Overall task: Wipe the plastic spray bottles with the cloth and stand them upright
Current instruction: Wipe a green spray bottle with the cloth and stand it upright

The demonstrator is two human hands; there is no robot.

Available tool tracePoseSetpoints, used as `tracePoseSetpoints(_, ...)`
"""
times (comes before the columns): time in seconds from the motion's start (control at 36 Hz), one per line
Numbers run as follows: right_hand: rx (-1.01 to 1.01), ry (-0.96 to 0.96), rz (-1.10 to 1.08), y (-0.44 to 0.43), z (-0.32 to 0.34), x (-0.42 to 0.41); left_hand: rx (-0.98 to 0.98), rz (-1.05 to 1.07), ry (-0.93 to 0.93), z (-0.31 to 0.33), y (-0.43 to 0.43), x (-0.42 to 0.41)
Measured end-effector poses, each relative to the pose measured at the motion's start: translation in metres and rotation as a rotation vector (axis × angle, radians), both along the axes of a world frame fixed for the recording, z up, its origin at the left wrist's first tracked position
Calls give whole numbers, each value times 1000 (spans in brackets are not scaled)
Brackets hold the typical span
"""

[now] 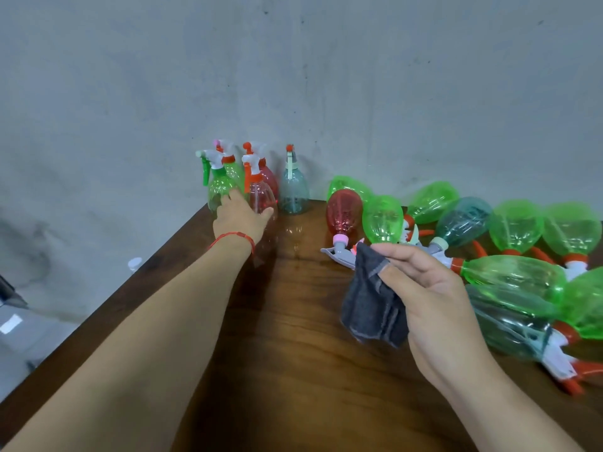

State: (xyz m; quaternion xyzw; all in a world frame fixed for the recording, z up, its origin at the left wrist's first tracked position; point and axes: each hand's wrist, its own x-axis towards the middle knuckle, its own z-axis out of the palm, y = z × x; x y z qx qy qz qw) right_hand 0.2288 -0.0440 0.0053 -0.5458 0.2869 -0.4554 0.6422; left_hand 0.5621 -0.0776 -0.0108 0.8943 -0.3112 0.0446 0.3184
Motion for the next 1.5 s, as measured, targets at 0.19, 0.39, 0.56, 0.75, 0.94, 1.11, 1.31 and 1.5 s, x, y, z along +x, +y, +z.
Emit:
tracePoseSetpoints(0.19, -5, 18, -111, -21, 11, -37, -170, -197, 162, -6, 40, -68)
tracePoseSetpoints(0.39, -157, 80, -152, -17, -9, -64, -62, -713, -72, 1, 70, -149)
tracePoseSetpoints(0.56, -232, 93, -145, -20, -13, -69, 144, -729, -225, 10, 45, -157)
tracePoseSetpoints(0.75, -220, 55, -115, -22, -17, -67, 435, -801, -586, 28, -16, -153)
tracePoseSetpoints(0.94, -188, 6, -137, -28, -18, -69, 604, -1087, -1242, 36, -69, -173)
tracePoseSetpoints(1.11, -178, 27, -124, -32, -19, -71, 730, -1275, -1548, 25, -104, -174)
tracePoseSetpoints(1.31, -193, -19, -146, -33, -16, -73, 113, -1123, -795, 57, -98, -167)
tracePoseSetpoints(1.5, -234, 1, -146, -30, -17, -73, -227, -714, 94, 67, -37, -178)
